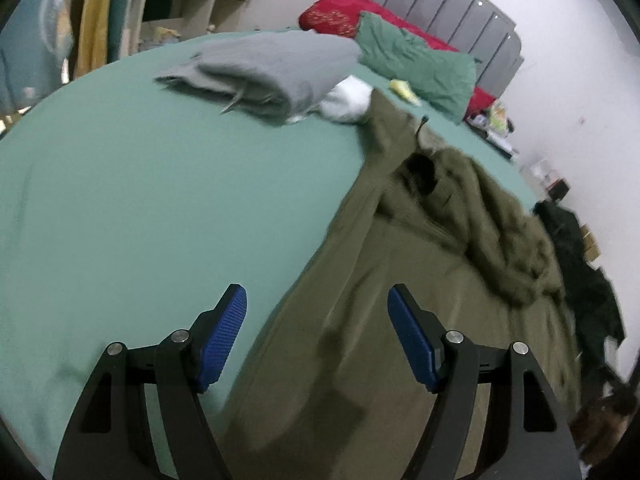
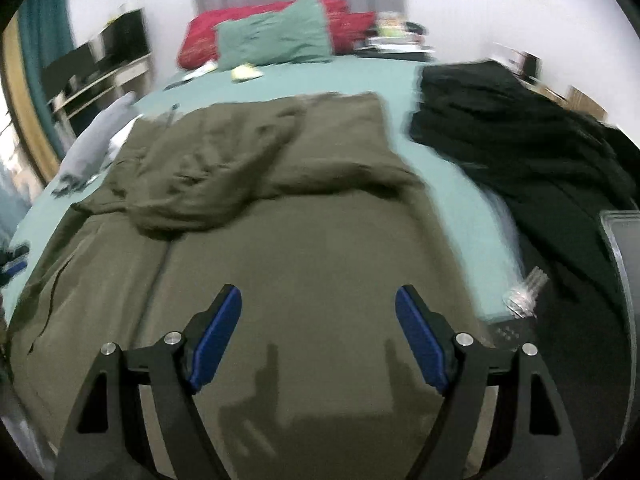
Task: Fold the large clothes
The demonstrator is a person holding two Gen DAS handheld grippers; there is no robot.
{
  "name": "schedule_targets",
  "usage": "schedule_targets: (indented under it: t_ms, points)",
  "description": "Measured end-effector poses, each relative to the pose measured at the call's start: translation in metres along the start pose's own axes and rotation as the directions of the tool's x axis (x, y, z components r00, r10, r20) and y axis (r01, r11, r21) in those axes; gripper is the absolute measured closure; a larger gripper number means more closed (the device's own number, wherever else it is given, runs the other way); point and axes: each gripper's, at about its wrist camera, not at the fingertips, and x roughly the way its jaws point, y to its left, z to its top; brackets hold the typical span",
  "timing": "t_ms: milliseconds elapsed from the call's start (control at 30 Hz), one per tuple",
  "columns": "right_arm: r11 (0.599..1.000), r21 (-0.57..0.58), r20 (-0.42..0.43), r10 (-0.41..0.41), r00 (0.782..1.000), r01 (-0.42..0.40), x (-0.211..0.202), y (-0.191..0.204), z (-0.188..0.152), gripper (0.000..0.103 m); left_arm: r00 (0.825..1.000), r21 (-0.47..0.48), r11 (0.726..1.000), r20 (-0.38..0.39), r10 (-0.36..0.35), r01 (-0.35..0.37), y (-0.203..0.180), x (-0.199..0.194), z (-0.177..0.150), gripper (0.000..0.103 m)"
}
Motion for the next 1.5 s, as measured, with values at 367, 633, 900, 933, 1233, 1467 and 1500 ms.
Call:
schedule_targets:
  t_ms: [367, 633, 900, 933, 1233, 1467, 1500]
  points:
    - [0.907, 0.416, -0.036, 0.092, 0.995, -0.069, -0.025, -0.147, -0.076, 0.023, 0.989, 0.056, 0.994, -0.107, 0.099, -0.093, 0.006, -0.034, -0.069, 0.027]
    - [0.879, 0.465, 0.038, 0.102, 0.994, -0.108, -0.019, -0.154, -0.063, 0.023, 0.984, 0.093, 0.981, -0.040, 0.176, -0.171, 0.006, -0.057, -0.082, 0.027]
    - [0.929, 0.371, -0.115, 0.052, 0.992, -0.005, 0.015, -0.132, -0.078, 0.023, 0.977, 0.107, 0.978, -0.094, 0.190, -0.180, 0.013, -0.059, -0.097, 0.027]
    - [0.930, 0.367, -0.107, 0.041, 0.993, 0.001, 0.012, -0.128, -0.085, 0.022, 0.976, 0.103, 0.977, -0.098, 0.195, -0.185, 0.014, -0.059, -0.098, 0.027]
    - [0.955, 0.293, -0.067, -0.036, 0.997, 0.054, -0.010, -0.100, -0.108, 0.022, 0.974, 0.087, 0.984, -0.151, 0.170, -0.158, 0.014, -0.053, -0.107, 0.026]
    - [0.974, 0.225, -0.058, -0.010, 0.998, 0.023, -0.018, -0.081, -0.115, 0.062, 0.968, 0.267, 0.949, -0.137, 0.209, -0.167, -0.021, -0.049, -0.122, 0.060]
    - [0.972, 0.233, -0.053, -0.011, 0.999, 0.023, -0.020, -0.081, -0.116, 0.070, 0.971, 0.279, 0.948, -0.135, 0.199, -0.155, -0.024, -0.050, -0.122, 0.071]
